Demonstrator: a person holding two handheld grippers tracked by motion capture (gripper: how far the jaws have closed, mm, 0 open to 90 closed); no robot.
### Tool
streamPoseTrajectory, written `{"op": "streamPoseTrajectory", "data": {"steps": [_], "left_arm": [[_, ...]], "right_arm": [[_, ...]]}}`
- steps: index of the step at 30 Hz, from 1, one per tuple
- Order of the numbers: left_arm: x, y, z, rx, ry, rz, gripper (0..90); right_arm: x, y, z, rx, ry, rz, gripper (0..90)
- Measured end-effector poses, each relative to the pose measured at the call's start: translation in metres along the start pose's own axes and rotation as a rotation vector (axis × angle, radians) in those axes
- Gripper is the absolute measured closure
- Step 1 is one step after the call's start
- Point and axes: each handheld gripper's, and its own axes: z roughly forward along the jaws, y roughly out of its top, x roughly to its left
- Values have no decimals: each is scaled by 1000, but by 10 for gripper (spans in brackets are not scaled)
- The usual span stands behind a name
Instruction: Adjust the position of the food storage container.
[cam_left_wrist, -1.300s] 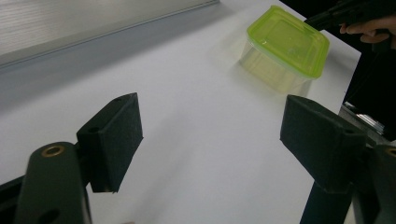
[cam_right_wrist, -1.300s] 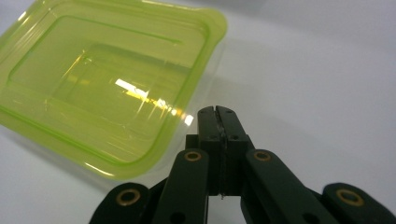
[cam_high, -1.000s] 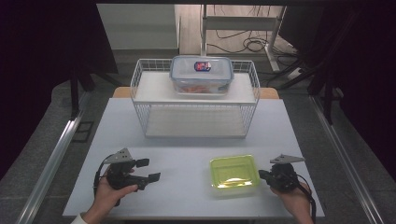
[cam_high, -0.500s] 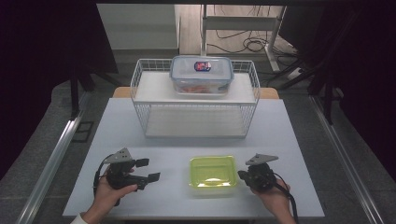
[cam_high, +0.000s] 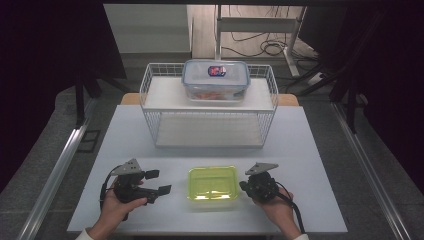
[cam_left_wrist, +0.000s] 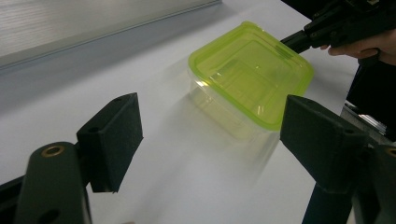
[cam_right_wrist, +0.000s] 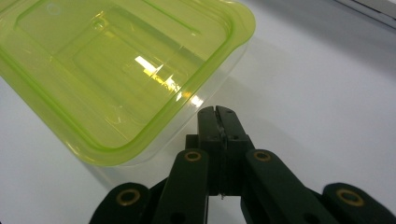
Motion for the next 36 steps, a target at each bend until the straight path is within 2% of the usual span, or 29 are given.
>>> {"op": "streamPoseTrajectory", "data": {"steps": [5, 11, 12, 21, 22, 23, 24, 25, 26, 29, 31, 32, 33, 36], "left_arm": [[0, 0, 1, 6, 0, 2, 206], [-1, 0, 1, 5, 2, 1, 206], [-2, 0, 1, 2, 2, 0, 206], [-5, 0, 4, 9, 6, -3, 203], [-7, 0, 6, 14, 4, -6, 200], [-7, 0, 6, 14, 4, -6, 200], [-9, -1, 8, 19, 4, -8, 199], [-9, -1, 8, 19, 4, -8, 196], [-11, -1, 10, 21, 3, -12, 196], [-11, -1, 12, 23, 6, -16, 194], [-13, -1, 14, 24, 7, -35, 191], [-15, -1, 18, 20, -9, -52, 190], [-15, -1, 18, 20, -9, -52, 190], [-17, -3, 28, 42, -32, -87, 190]], "right_arm": [[4, 1, 2, -5, 14, -9, 894], [-2, -3, -5, -31, 9, 4, 894], [-7, -7, -11, -55, 10, 25, 894], [-23, -22, -33, -121, 35, 104, 894], [-26, -23, -36, -152, 66, 125, 892], [-26, -23, -36, -152, 66, 125, 892], [-27, -24, -37, -174, 98, 143, 878], [-27, -24, -37, -174, 98, 143, 878], [-26, -25, -36, -192, 124, 142, 844], [-25, -24, -34, -194, 141, 141, 792], [-24, -23, -32, -208, 161, 156, 685], [-24, -23, -31, -223, 184, 173, 602], [-24, -23, -31, -223, 184, 173, 602], [-25, -21, -31, -246, 215, 216, 504]]}}
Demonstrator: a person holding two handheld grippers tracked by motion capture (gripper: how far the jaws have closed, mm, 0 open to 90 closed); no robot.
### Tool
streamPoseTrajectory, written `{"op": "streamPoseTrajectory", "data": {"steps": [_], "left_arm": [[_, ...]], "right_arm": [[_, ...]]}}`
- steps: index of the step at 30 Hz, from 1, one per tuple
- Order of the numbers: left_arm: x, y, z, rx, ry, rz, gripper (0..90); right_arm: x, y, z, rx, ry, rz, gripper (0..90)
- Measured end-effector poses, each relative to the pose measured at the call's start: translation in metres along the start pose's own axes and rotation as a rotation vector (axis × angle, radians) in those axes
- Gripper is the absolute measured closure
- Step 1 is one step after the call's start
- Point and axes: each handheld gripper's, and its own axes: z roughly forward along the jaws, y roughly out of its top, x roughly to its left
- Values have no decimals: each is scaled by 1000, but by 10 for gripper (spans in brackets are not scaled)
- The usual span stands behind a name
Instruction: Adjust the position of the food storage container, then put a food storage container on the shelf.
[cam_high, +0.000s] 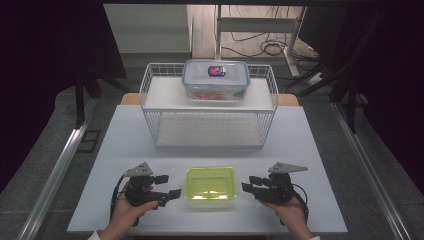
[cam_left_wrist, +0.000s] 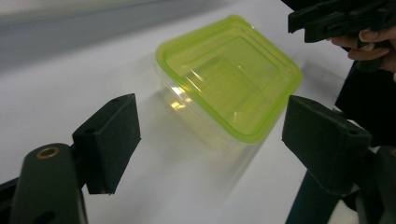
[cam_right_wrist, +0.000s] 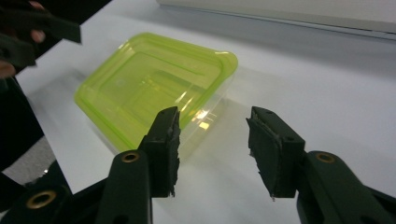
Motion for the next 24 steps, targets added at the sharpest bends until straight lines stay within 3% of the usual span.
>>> {"op": "streamPoseTrajectory", "data": {"steps": [7, 24], "left_arm": [[-5, 3, 8, 3, -1, 1, 190], [4, 10, 36, 37, -9, -66, 218]], "right_arm": [[1, 2, 3, 7, 2, 11, 439], [-4, 2, 22, 39, 14, 53, 431]]}}
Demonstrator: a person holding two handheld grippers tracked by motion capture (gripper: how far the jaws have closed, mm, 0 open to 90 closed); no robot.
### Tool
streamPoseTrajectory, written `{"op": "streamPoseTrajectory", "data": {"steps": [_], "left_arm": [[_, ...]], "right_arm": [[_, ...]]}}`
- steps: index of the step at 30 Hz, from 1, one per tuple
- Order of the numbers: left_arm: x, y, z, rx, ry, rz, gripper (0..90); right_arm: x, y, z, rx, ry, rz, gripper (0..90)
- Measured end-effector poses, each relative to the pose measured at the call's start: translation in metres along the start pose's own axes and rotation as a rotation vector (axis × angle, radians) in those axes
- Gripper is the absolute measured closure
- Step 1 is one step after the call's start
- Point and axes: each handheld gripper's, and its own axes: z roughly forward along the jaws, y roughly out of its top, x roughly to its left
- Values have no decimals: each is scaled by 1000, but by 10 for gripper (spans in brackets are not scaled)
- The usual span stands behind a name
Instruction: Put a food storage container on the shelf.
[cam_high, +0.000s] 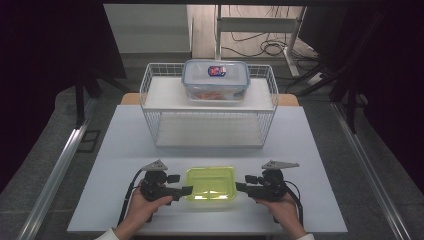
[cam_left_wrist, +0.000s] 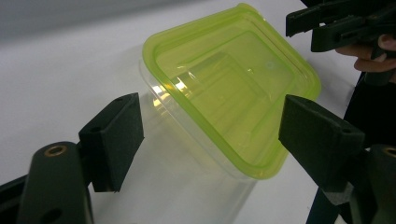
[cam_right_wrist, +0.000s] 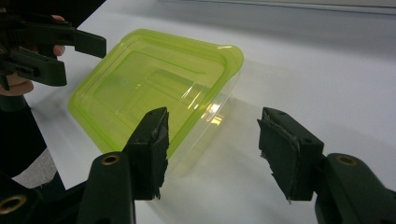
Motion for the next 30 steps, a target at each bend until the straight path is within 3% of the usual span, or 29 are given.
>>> {"op": "streamPoseTrajectory", "data": {"steps": [13, 26, 30], "left_arm": [[8, 2, 12, 27, -8, -55, 253], [6, 0, 15, 51, -52, -56, 450], [6, 0, 15, 58, -60, -55, 466]], "right_arm": [[-3, 4, 16, 27, 13, 33, 453], [4, 4, 27, 64, 64, 37, 531], [2, 4, 27, 67, 72, 54, 575]]}}
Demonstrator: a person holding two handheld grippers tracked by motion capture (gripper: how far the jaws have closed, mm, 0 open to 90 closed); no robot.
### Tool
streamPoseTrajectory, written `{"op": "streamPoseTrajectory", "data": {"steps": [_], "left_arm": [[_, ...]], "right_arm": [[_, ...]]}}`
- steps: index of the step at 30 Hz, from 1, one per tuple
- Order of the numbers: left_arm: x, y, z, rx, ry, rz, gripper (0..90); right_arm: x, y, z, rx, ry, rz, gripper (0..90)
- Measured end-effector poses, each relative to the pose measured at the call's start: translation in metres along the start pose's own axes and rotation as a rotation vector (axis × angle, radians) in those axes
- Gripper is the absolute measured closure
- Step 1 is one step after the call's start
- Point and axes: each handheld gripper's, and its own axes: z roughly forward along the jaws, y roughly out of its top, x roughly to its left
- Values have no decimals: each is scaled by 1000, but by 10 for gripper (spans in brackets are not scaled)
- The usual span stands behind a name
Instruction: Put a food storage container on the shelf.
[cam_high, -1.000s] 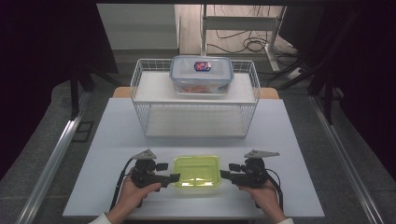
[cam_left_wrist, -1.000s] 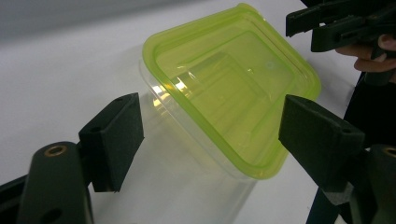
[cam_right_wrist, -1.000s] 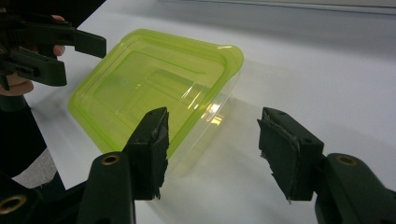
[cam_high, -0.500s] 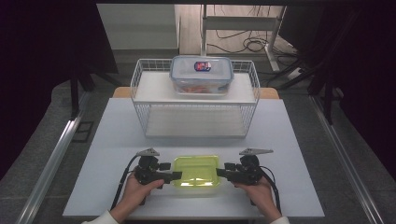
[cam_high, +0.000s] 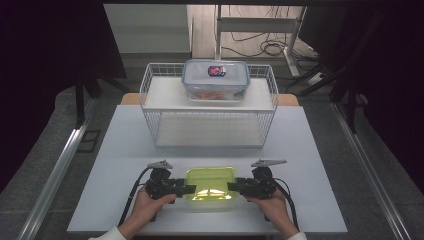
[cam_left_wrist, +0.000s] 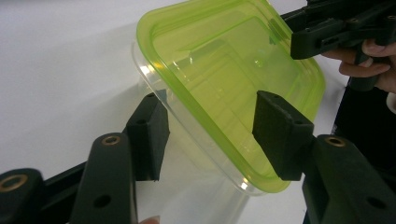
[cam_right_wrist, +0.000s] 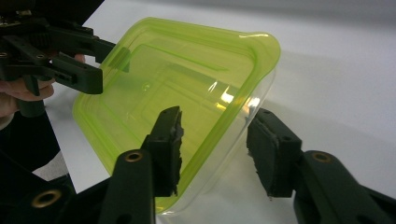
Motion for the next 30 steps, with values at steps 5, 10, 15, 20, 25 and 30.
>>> {"op": "streamPoseTrajectory", "data": {"steps": [5, 10, 15, 20, 25, 30], "left_arm": [[-1, 0, -1, -7, 2, 5, 503], [-5, -3, -4, -22, 16, 25, 526], [-6, -4, -6, -29, 38, 45, 596], [-9, -5, -7, -33, 45, 55, 628], [-9, -6, -8, -36, 42, 55, 647], [-12, -7, -9, -45, 48, 62, 667]], "right_arm": [[-1, 0, -1, 4, 6, 12, 623], [0, -1, -2, 2, 22, 26, 651], [3, -2, -4, -5, 15, 21, 665], [4, -4, -6, -15, 11, 22, 690], [4, -5, -9, -28, 18, 32, 712], [7, -7, -10, -44, 11, 35, 730]]}}
